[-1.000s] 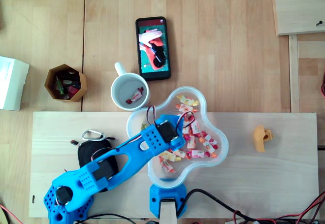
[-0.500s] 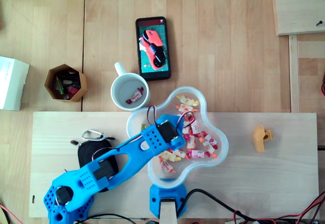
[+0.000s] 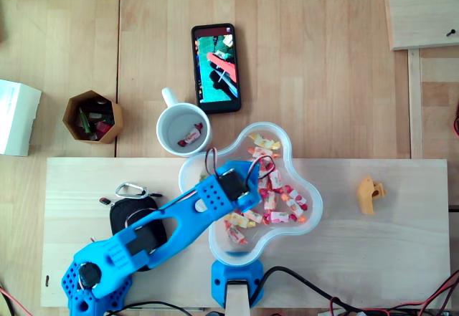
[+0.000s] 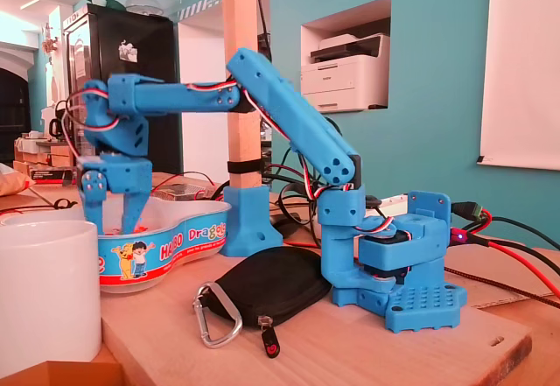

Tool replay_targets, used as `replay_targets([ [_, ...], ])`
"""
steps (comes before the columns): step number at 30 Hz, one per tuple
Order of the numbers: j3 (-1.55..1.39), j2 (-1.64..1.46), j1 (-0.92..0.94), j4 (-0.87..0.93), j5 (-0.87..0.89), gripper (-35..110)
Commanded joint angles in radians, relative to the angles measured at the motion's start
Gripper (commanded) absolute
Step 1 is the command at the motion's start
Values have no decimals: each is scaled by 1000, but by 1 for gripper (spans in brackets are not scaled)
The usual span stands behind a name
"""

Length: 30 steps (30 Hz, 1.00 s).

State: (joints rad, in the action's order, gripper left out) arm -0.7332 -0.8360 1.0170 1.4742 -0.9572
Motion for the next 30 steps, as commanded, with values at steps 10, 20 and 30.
replay_targets([
  [10, 31, -333, -5, 25, -12, -3],
  [20, 31, -581, -6, 25, 32, -3],
  [30, 31, -744, -176, 17, 345, -3],
])
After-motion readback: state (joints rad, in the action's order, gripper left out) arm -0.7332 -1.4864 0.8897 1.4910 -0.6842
